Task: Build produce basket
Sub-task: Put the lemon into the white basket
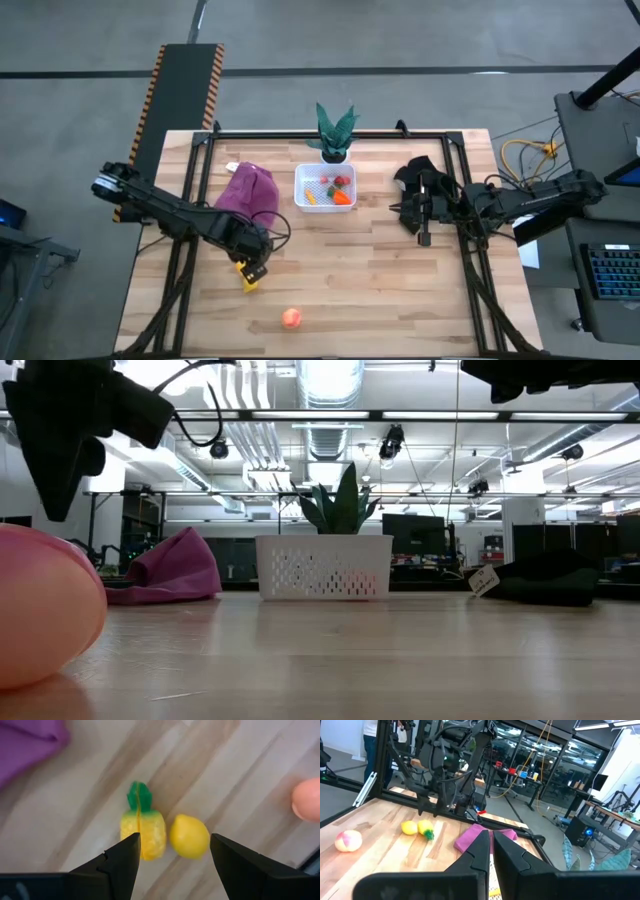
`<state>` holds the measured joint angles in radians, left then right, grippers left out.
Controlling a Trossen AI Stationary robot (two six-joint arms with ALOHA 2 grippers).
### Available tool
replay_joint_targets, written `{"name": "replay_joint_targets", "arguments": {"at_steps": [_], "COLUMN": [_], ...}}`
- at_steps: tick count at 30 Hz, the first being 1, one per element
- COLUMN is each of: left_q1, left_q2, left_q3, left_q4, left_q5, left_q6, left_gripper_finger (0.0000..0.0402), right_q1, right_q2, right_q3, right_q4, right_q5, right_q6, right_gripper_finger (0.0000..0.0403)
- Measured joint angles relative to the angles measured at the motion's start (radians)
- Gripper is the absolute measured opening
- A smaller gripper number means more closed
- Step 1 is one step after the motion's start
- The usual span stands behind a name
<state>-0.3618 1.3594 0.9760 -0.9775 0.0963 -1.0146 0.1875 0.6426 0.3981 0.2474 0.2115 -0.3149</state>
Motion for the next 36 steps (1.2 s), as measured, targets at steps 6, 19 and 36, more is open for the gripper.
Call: {"name": "replay_joint_targets", "arguments": {"at_steps": [6, 19, 36], "left_q1": [-0.005, -0.107, -0.055], "left_q2": [0.010, 0.168, 0.178], "left_q3": [0.011, 0.169, 0.215], "left_q4": [-0.002, -0.050, -0.198], "left_q5": [0.028, 0.045, 0.026], "left_q6": [-0.135, -0.236, -0.049], "left_gripper_finger": [0.0226, 0.0226, 0.0226], "right_q1": [0.000, 0.000, 0.000], "right_q2": [0.000, 0.000, 0.000], "right_q3": [0.000, 0.000, 0.000], "right_q4": [-0.003, -0.003, -0.005], "right_q5": [0.000, 0.000, 0.000], "right_q6": [0.000, 0.000, 0.053], "right_gripper_finger": [0.0013, 0.0013, 0.0013]}}
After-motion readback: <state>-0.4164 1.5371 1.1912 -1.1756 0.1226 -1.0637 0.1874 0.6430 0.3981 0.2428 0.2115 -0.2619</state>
